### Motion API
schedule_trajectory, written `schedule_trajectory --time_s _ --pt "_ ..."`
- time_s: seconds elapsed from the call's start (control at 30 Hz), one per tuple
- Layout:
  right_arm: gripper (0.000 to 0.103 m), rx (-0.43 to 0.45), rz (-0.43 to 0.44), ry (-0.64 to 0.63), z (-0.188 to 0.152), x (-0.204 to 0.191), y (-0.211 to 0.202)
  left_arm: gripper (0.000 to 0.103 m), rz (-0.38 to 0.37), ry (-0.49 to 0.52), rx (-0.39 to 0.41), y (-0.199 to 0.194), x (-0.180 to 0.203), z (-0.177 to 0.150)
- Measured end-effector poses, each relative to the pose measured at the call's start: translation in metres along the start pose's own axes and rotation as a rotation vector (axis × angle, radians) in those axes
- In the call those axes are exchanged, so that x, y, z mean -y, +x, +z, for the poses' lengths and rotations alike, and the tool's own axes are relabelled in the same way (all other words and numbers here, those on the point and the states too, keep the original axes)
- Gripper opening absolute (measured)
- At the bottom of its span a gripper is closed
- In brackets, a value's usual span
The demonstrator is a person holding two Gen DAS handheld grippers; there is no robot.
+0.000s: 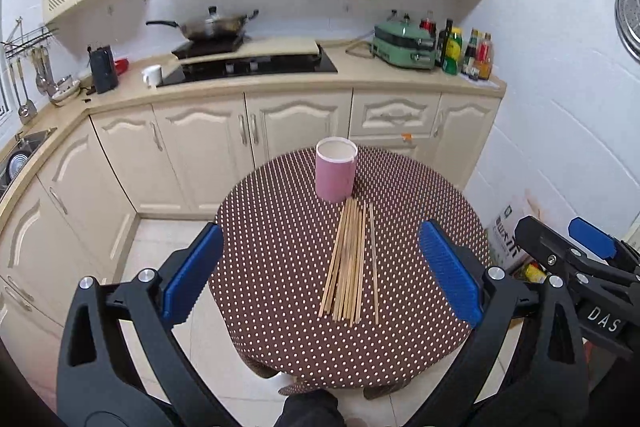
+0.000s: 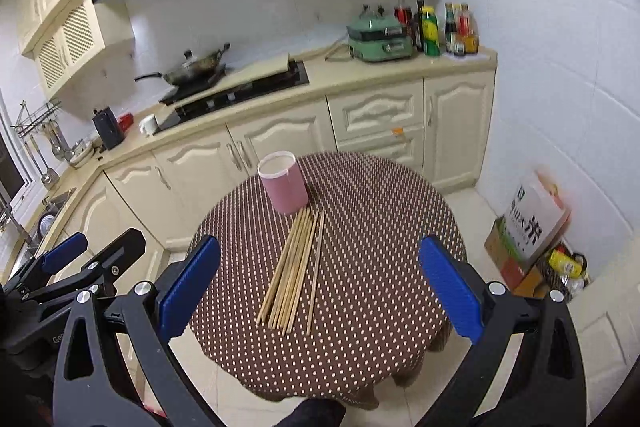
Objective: Organize utensils
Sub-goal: 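Lower the right tool toward the chopstick pile beside the pink cup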
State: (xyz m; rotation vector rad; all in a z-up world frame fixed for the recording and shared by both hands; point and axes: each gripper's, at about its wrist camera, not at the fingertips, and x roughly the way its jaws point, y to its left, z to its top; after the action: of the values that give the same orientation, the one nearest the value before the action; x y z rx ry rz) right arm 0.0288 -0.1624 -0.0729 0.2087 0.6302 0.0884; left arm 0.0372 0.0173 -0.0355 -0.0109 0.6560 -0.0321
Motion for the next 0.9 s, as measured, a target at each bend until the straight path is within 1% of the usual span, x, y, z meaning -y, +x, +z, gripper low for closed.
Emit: schedule_trajectory --time_s 0.1,0.17,0.37,0.43,0.47,0.53,0.57,0.6,0.63,0.7,0.83,0.9 --pt "0.096 -0.060 -0.008 0.007 -0.002 0.000 0.014 0.091 -0.012 0.004 -0.043 0.014 0.000 -0.003" --pt "0.096 -0.084 -0.004 0.009 -0.003 -0.001 0.023 0.088 -0.020 -0.001 -0.073 0.024 -0.001 -0.004" --pt "0.096 -0.190 -0.010 0.038 -0.006 0.000 0.064 0.081 -0.062 -0.017 -0.207 0.069 -0.009 -0.007" --pt "0.096 -0.235 -0.019 0.054 -0.008 0.003 0.082 0.078 -0.089 -0.035 -0.290 0.096 -0.013 -0.009" --pt "0.095 -0.261 -0.027 0.064 -0.009 0.004 0.092 0.074 -0.097 -0.042 -0.327 0.107 -0.014 -0.010" --pt "0.094 -0.318 -0.041 0.089 -0.015 0.006 0.113 0.068 -0.123 -0.066 -0.416 0.135 -0.020 -0.015" --pt "0.091 -0.354 -0.042 0.103 -0.018 0.006 0.126 0.065 -0.133 -0.075 -0.448 0.145 -0.022 -0.018" --pt "0.087 -0.387 -0.039 0.114 -0.021 0.006 0.137 0.064 -0.150 -0.091 -0.502 0.162 -0.025 -0.022" --pt "0.087 -0.411 -0.043 0.118 -0.023 0.006 0.147 0.061 -0.159 -0.098 -0.529 0.173 -0.026 -0.024" --pt "0.085 -0.455 -0.065 0.120 -0.026 0.004 0.165 0.061 -0.178 -0.103 -0.588 0.198 -0.029 -0.027" --pt "0.082 -0.521 -0.072 0.149 -0.030 0.005 0.195 0.060 -0.209 -0.074 -0.651 0.240 -0.028 -0.032" --pt "0.080 -0.551 -0.085 0.159 -0.031 0.007 0.213 0.060 -0.207 -0.058 -0.693 0.264 -0.026 -0.036"
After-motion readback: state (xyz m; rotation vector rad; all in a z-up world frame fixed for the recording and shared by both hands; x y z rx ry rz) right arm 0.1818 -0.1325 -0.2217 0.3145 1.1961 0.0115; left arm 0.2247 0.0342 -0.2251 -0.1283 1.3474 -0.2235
